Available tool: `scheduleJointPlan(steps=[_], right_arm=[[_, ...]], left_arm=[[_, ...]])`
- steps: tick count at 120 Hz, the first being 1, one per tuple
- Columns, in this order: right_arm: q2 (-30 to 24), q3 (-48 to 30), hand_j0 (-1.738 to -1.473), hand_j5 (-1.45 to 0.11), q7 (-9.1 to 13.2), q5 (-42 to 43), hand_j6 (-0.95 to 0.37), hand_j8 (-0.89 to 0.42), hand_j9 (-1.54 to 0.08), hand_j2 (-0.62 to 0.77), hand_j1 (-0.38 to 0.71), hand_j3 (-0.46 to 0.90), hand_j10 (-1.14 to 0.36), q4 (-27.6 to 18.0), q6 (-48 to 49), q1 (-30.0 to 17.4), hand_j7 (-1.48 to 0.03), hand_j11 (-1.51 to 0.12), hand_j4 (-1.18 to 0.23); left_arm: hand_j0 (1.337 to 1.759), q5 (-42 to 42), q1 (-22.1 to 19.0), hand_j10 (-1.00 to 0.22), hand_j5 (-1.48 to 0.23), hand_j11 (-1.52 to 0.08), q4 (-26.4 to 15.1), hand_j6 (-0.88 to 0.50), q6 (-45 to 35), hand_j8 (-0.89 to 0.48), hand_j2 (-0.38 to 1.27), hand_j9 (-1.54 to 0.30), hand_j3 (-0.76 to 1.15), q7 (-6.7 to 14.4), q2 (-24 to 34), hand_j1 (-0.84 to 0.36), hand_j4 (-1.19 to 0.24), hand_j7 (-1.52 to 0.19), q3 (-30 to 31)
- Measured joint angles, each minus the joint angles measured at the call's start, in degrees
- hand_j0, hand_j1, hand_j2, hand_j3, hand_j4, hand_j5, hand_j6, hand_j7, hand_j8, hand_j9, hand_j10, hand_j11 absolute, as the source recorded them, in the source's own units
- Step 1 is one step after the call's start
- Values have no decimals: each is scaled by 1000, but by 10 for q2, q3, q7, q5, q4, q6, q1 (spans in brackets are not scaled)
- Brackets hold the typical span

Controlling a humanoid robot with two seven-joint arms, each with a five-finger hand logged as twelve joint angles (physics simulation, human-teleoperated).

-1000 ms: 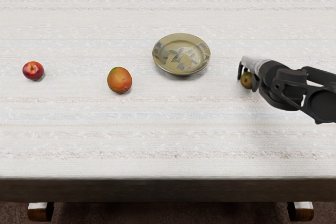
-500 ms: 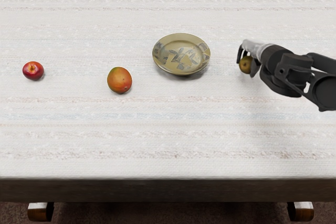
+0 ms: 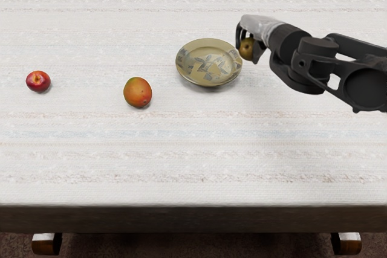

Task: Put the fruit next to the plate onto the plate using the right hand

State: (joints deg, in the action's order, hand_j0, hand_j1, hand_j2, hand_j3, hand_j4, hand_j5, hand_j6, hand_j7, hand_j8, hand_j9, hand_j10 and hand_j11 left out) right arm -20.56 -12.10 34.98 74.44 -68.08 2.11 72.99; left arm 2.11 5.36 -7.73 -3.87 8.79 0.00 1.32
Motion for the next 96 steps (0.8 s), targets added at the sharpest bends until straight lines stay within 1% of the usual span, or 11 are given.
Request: scheduleJointPlan(steps=[16, 34, 38, 46, 55, 61, 72, 86, 91, 96], right_arm=[[30, 3, -1658, -1138, 0, 2, -282, -206, -1092, 390, 350, 3, -696, 4, -17, 11, -1011, -1107, -700], [72, 12, -1658, -1188, 0, 14, -264, -174, -1129, 423, 371, 2, -718, 10, -57, 7, -1034, -1149, -709], [80, 19, -1658, -1195, 0, 18, -262, -200, -1139, 432, 373, 3, -720, 11, -74, 5, -1038, -1162, -712], [92, 32, -1658, -1213, 0, 24, -269, -196, -1160, 445, 373, 3, -722, 16, -106, 0, -1045, -1186, -712], [102, 46, -1657, -1201, 0, 31, -294, -214, -1145, 416, 350, 1, -746, 22, -139, -10, -1053, -1166, -730], [114, 61, -1657, -1197, 0, 35, -307, -230, -1141, 397, 331, 1, -757, 33, -163, -18, -1057, -1159, -739], [149, 92, -1656, -1197, 0, 41, -328, -248, -1135, 381, 309, 0, -774, 71, -205, -29, -1064, -1149, -750], [172, 118, -1655, -1188, 1, 48, -334, -269, -1120, 368, 293, 1, -791, 106, -243, -38, -1069, -1129, -762], [177, 122, -1655, -1146, 1, 49, -333, -280, -1082, 339, 279, 1, -769, 114, -249, -39, -1036, -1089, -741], [186, 123, -1656, -952, 1, 48, -285, -241, -899, 275, 178, 0, -640, 128, -261, -40, -861, -905, -617]], left_arm=[[1658, 0, 0, -18, -23, -23, 0, -18, 0, -18, 3, -23, 0, 0, 0, 328, -18, -23, 0], [1658, 0, 0, -18, -23, -23, 0, -18, 0, -18, 3, -23, 0, 0, 0, 328, -18, -23, 0], [1658, 0, 0, -18, -23, -23, 0, -18, 0, -18, 3, -23, 0, 0, 0, 328, -18, -23, 0], [1658, 0, 0, -18, -23, -23, 0, -18, 0, -18, 3, -23, 0, 0, 0, 328, -18, -23, 0], [1658, 0, 0, -18, -23, -23, 0, -18, 0, -18, 3, -23, 0, 0, 0, 328, -18, -23, 0], [1658, 0, 0, -18, -23, -23, 0, -18, 0, -18, 3, -23, 0, 0, 0, 328, -18, -23, 0], [1658, 0, 0, -18, -23, -23, 0, -18, 0, -18, 3, -23, 0, 0, 0, 328, -18, -23, 0], [1658, 0, 0, -18, -23, -23, 0, -18, 0, -18, 3, -23, 0, 0, 0, 328, -18, -23, 0], [1658, 0, 0, -18, -23, -23, 0, -18, 0, -18, 3, -23, 0, 0, 0, 328, -18, -23, 0], [1658, 0, 0, -18, -23, -23, 0, -18, 0, -18, 4, -23, 0, 0, 0, 328, -18, -23, 0]])
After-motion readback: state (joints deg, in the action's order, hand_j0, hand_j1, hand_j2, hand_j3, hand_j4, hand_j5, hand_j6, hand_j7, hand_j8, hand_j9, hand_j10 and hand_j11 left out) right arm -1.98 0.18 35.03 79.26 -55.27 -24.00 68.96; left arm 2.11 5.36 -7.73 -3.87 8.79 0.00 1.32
